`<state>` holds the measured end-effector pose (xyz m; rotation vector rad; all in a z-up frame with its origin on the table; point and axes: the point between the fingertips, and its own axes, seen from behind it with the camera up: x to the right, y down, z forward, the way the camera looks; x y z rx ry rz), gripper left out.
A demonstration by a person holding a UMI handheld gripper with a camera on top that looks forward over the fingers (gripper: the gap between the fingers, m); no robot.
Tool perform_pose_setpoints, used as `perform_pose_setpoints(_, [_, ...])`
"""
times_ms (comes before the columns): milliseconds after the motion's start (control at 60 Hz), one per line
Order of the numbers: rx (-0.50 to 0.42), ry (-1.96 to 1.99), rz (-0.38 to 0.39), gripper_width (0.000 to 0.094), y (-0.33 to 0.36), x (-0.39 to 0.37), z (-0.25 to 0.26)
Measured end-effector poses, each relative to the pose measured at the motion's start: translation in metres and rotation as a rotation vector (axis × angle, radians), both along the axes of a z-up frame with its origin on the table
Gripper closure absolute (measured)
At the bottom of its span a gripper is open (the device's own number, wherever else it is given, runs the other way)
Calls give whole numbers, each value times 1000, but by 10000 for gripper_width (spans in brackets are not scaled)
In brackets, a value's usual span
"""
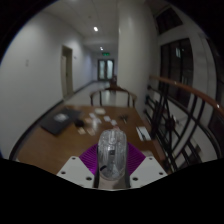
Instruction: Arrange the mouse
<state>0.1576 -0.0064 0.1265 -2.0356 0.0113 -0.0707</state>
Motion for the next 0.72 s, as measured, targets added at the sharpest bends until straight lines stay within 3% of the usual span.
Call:
perform_pose_setpoints(117, [-183,19,-50,590,-20,40,-95])
perform_pose_setpoints(250, [-265,43,-61,580,-32,50,-143])
perform_pose_setpoints(267, [-235,56,-64,563,-25,50,-140])
perform_pose_setpoints(400, [-268,83,-61,387,-29,51,-143])
perform_pose_setpoints(517, [-295,67,-6,59,-49,45,-133])
perform_pose_setpoints(717, [-235,142,36,82,-107,44,-102])
